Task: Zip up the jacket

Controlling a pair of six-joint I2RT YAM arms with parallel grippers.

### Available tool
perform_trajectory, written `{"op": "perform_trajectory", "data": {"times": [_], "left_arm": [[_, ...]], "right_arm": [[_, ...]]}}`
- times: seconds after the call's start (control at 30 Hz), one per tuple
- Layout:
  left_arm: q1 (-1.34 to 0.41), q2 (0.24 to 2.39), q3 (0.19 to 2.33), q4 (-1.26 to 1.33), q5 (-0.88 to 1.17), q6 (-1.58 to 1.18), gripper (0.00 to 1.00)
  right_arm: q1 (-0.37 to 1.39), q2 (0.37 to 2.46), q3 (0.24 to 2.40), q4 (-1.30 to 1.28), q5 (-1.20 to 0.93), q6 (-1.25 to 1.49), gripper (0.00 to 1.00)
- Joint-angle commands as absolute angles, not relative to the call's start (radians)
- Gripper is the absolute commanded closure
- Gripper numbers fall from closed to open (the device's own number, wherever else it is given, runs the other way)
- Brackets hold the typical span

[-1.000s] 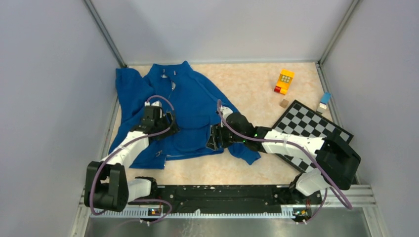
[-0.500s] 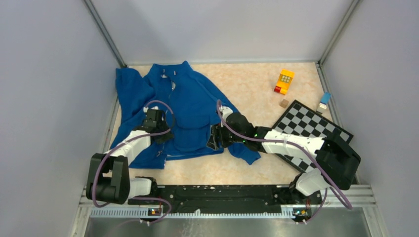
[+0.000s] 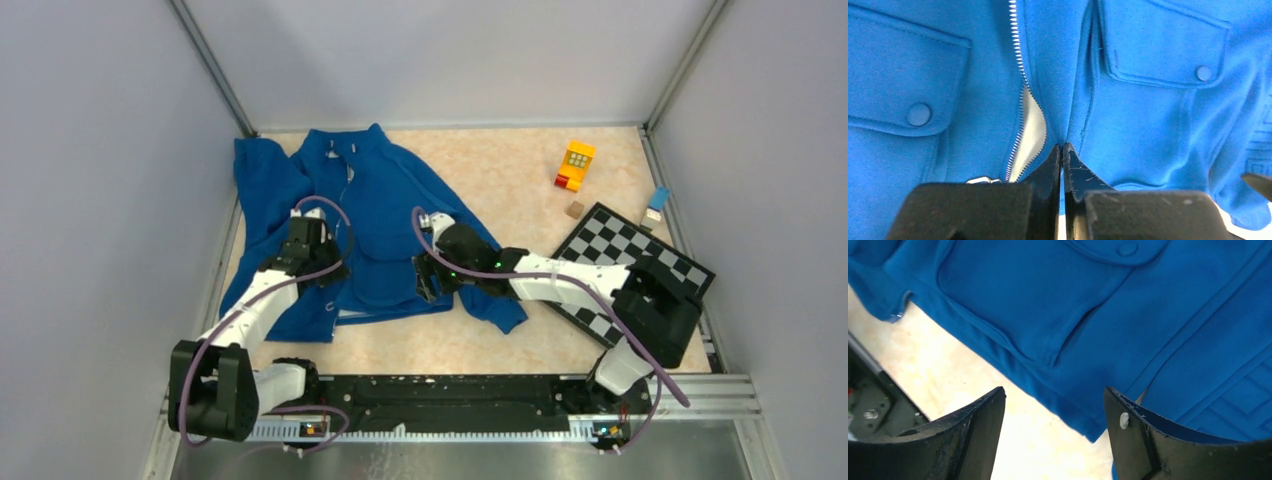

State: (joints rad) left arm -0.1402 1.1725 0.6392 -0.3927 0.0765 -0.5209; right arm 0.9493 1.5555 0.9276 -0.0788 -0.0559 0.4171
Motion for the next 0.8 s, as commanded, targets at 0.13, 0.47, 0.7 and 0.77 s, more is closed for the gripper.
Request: {"op": "perform_trajectory", "data": {"times": [0.13, 0.47, 0.7, 0.77], "left_arm": [[-0.143, 1.131, 0.673, -0.426, 0.236, -0.496, 0.98], [-0.143, 1.136, 0.648, -0.418, 0.236, -0.493, 1.00], [-0.143, 1.132, 0.640, -0.406, 0.245, -0.505, 1.00], [-0.143, 1.130, 0.643, -0.409, 0.247, -0.505, 1.00]], "right_arm": [[1.164, 1.676, 1.105, -0.097, 0.200, -0.064, 0.24], [1.218, 1.773, 1.018, 0.299, 0.068, -0.312, 0.31], [1.236, 1.833, 0.924, 0.679, 0.041, -0.236, 0.40], [1.238, 1.855, 0.909, 0.770, 0.088, -0.196, 0.42]]}}
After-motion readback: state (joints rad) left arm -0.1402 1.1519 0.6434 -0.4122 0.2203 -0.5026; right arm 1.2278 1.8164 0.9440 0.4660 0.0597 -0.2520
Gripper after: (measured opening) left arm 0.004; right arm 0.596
